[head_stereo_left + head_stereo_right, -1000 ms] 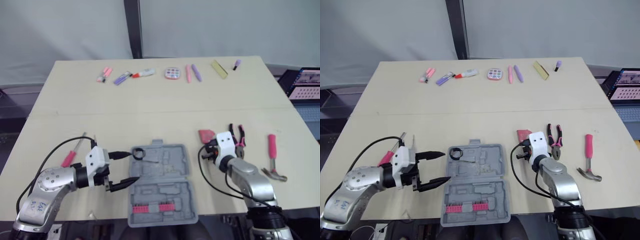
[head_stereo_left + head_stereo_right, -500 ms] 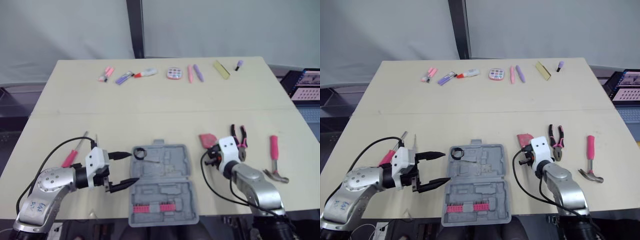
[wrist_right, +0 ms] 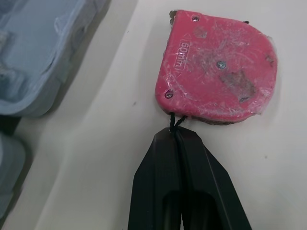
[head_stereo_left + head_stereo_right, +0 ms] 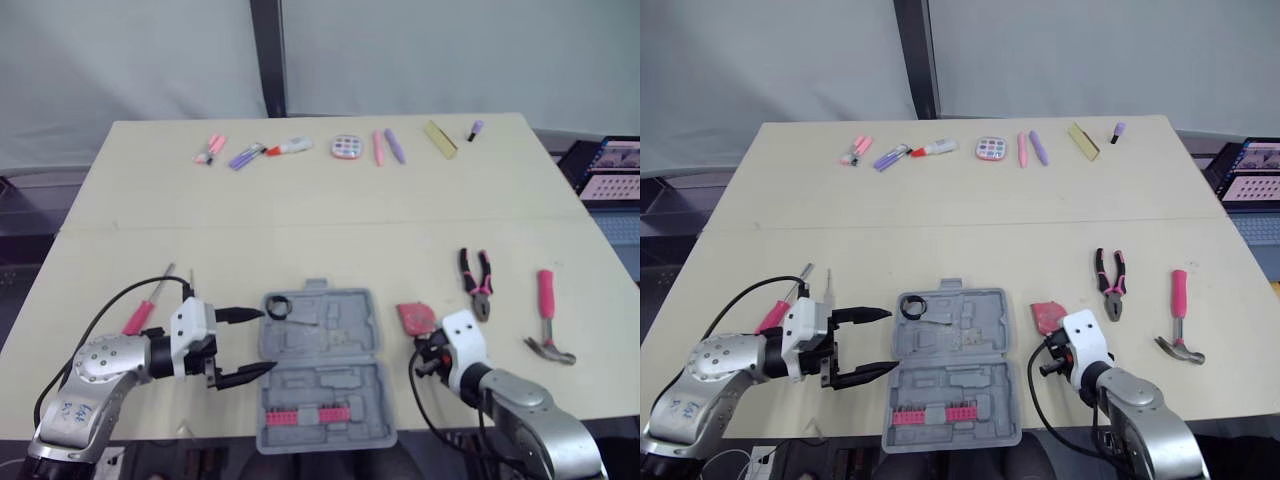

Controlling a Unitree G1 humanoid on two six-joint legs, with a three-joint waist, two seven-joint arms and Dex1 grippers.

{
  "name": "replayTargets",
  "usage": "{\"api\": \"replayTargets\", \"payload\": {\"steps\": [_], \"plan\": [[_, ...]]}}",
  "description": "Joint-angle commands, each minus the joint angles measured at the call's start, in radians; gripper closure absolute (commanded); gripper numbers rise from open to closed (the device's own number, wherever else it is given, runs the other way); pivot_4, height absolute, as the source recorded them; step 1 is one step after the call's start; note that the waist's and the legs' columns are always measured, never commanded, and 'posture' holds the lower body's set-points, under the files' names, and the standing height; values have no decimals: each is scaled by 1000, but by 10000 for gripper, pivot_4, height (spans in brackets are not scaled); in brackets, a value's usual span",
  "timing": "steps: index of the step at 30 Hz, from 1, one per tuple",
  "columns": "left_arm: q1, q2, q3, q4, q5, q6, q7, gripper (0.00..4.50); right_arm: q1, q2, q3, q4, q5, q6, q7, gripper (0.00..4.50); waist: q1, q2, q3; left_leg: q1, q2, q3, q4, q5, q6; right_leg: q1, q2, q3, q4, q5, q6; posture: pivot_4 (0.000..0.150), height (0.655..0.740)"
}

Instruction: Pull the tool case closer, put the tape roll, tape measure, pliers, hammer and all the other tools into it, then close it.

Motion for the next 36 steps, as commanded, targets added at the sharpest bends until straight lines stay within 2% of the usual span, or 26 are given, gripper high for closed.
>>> {"api": "replayTargets", "payload": {"steps": [1,36], "plan": [[-4,3,-4,-9,-3,-24,-20,0,33,-10,10,-40,27,30,19,44849,0,0,0,0,0,0,0,0,0,0,0,0,0,0,0,1500,7400],[0,-4,-45,-51,-7,6,-6,0,166,-71,2,-173,125,96,29,44849,3,0,0,0,0,0,0,0,0,1,0,0,-1,0,0,1500,7400]]}}
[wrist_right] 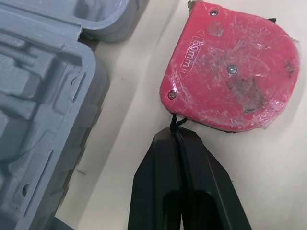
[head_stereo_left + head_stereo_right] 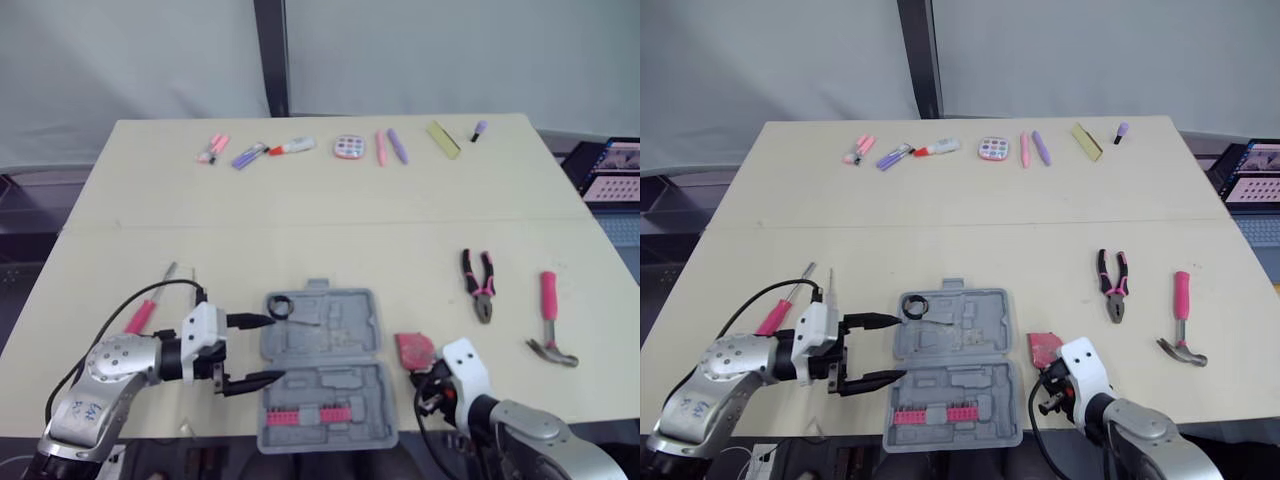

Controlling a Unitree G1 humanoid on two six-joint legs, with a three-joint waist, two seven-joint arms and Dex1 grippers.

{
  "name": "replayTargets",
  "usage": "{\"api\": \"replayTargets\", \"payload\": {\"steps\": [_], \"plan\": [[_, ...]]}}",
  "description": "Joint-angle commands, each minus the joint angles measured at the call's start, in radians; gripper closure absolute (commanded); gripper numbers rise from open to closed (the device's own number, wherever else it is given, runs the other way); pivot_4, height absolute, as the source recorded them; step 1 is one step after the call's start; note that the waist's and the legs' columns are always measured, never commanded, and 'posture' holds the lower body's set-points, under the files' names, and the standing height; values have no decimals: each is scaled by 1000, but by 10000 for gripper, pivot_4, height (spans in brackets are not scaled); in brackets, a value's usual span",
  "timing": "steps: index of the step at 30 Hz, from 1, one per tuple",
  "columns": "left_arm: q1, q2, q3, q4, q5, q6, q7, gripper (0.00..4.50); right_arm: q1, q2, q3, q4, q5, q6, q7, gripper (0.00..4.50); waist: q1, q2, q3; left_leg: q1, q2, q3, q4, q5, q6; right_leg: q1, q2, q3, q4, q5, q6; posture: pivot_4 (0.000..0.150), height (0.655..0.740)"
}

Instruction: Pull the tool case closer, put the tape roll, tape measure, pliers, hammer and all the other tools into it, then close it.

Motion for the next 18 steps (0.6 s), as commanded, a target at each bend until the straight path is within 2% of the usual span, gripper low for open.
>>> {"api": "replayTargets", "payload": {"steps": [1,11,14,18], "plan": [[12,-3,2,-20,-7,-11,-3,0,21,-7,3,-34,18,14,6,44849,0,0,0,0,0,0,0,0,0,0,0,0,0,0,0,1500,7400],[12,0,-5,-24,-6,-14,-6,0,-9,1,-5,-34,32,51,-5,44849,0,0,0,0,0,0,0,0,0,0,0,0,0,0,0,1500,7400],[8,-3,-7,-28,-6,-10,-1,0,-11,1,-35,-44,57,91,-4,35877,0,0,0,0,0,0,0,0,0,0,0,0,0,0,0,1500,7400],[4,-10,-12,-29,-5,-11,5,0,16,-12,-81,-68,84,125,-5,16734,4,0,0,0,0,0,0,0,0,0,0,0,0,0,0,1500,7400]]}}
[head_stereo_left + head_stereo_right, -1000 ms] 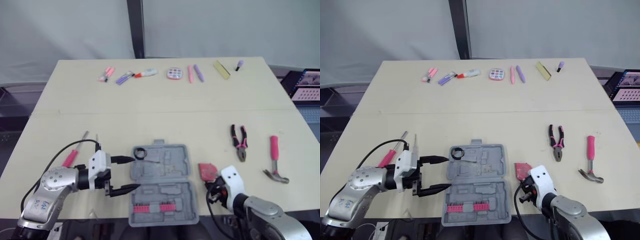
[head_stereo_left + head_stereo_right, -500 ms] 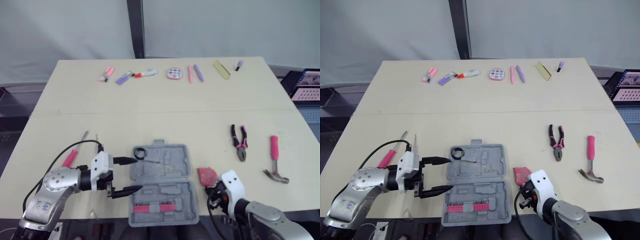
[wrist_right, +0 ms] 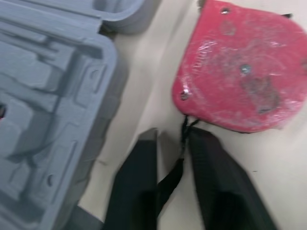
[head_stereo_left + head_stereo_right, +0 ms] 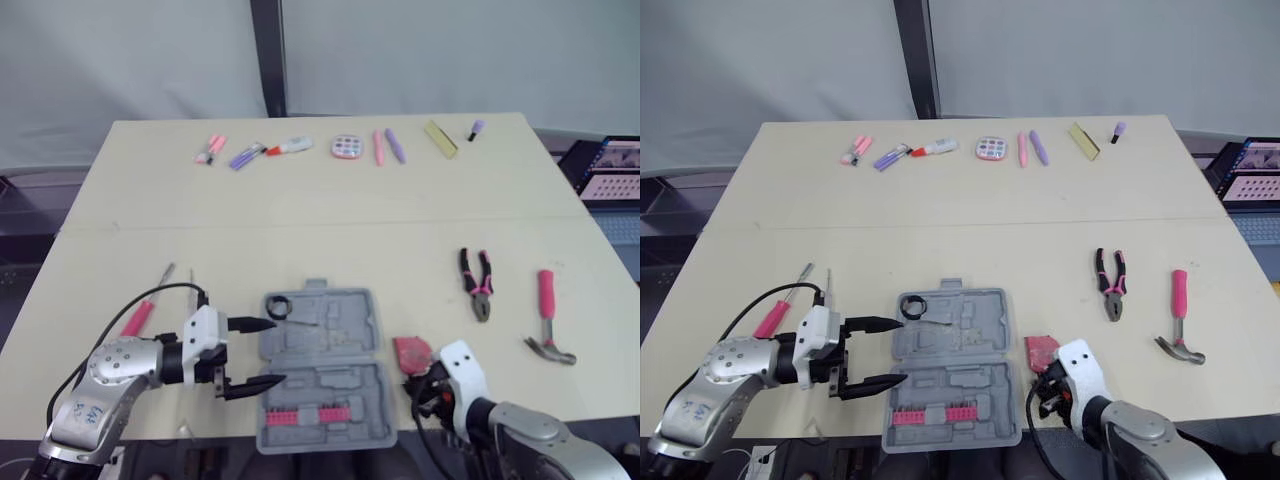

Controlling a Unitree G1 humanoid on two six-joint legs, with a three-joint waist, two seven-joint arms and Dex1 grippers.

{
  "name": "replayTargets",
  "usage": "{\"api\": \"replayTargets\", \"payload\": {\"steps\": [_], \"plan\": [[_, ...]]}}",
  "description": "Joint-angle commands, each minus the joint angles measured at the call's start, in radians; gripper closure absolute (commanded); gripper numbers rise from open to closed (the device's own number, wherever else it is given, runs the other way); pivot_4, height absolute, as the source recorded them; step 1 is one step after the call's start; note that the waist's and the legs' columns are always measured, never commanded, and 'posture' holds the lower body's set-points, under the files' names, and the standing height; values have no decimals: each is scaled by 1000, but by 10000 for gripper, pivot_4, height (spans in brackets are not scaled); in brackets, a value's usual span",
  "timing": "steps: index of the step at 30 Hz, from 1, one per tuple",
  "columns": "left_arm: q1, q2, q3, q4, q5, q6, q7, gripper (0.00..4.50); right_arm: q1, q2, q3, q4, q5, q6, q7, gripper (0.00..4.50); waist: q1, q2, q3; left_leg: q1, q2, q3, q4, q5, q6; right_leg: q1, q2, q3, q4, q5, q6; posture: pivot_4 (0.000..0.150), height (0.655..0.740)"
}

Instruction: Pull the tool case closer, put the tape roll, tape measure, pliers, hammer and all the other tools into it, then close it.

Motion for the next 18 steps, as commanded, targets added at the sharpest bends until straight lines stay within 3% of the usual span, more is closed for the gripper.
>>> {"api": "replayTargets", "payload": {"steps": [1,3,4,11,18], "plan": [[-1,-8,-3,-26,-5,-9,3,0,35,-18,-71,-33,24,34,-1,11851,8,0,0,0,0,0,0,0,0,0,0,0,0,0,0,1500,7400],[-3,-10,-5,-25,-4,-9,4,0,52,-27,-87,-48,38,43,5,1292,19,0,0,0,0,0,0,0,0,1,0,0,-1,0,0,1500,7400],[-3,-12,-6,-24,-3,-10,4,0,63,-35,-98,-59,45,48,8,559,22,0,0,0,0,0,0,0,0,1,0,0,-1,0,0,1500,7400],[6,-20,-9,-26,-2,-21,-2,0,110,-79,-179,-100,102,75,39,559,22,0,0,0,0,1,0,0,0,1,0,0,-2,0,0,1500,7400],[12,-2,-2,-40,-11,-41,-38,0,138,-287,-288,-57,161,-52,285,559,21,0,1,-1,1,3,0,0,0,2,0,0,-5,0,0,1500,7400]]}}
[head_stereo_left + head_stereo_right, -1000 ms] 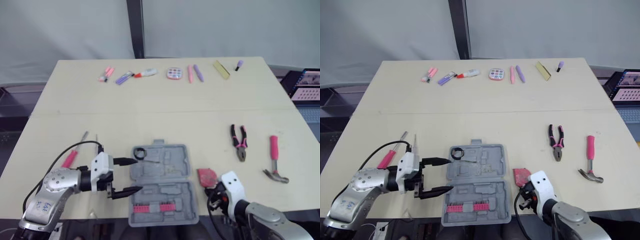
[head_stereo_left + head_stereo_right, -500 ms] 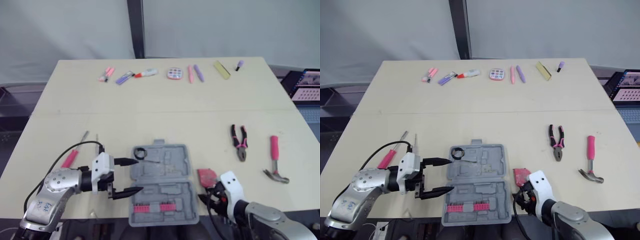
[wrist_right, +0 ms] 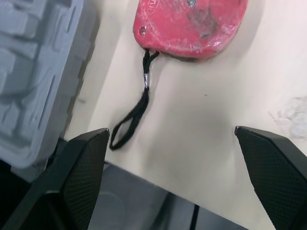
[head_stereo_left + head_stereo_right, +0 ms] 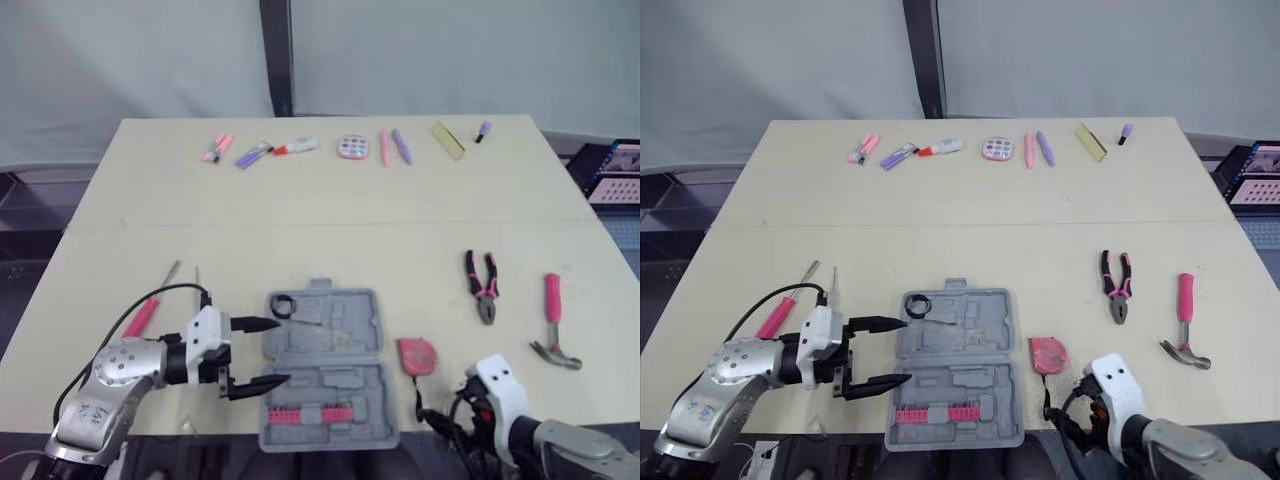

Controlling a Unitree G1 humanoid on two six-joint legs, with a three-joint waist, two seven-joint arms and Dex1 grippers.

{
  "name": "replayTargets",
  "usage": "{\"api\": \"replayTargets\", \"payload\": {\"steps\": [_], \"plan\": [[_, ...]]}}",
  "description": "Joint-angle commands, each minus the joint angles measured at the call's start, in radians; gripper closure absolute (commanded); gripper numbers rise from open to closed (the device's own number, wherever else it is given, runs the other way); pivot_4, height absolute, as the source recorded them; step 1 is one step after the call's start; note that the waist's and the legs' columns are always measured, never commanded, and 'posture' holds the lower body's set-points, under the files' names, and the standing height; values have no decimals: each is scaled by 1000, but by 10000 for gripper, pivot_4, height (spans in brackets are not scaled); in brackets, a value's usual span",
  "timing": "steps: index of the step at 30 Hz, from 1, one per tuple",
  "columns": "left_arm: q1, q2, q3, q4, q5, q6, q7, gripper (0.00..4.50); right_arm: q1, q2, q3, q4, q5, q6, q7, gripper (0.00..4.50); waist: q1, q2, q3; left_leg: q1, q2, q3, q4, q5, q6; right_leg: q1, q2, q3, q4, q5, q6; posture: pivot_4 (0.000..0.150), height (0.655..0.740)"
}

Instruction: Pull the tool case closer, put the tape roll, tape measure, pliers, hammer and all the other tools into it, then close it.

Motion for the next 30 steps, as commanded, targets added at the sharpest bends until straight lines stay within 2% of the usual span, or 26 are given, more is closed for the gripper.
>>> {"api": "replayTargets", "payload": {"steps": [1,7,12,22,30], "plan": [[11,16,13,-41,-11,-34,-27,0,7,-72,-56,17,46,-97,166,559,1,0,0,0,0,0,0,0,0,0,0,0,0,0,0,1500,7400],[35,30,30,-54,-16,-82,-63,0,-22,-214,-38,127,-27,-377,416,559,2,-1,1,0,0,1,0,0,0,2,0,0,-1,0,0,1500,7400],[51,16,52,-43,-13,-158,-67,0,-204,-298,94,332,-141,-620,572,559,0,-2,1,0,1,1,1,0,0,6,0,-2,-10,0,0,1500,7400],[118,-12,85,-29,-7,-273,-49,0,-548,-247,365,687,-349,-911,693,559,0,-1,3,0,2,1,1,0,0,6,0,-3,-10,0,0,1500,7400],[140,-15,94,-35,-22,-292,-39,0,-640,-199,445,818,-423,-1031,725,559,1,-1,3,0,1,1,1,0,0,6,0,-3,-9,0,0,1500,7400]]}}
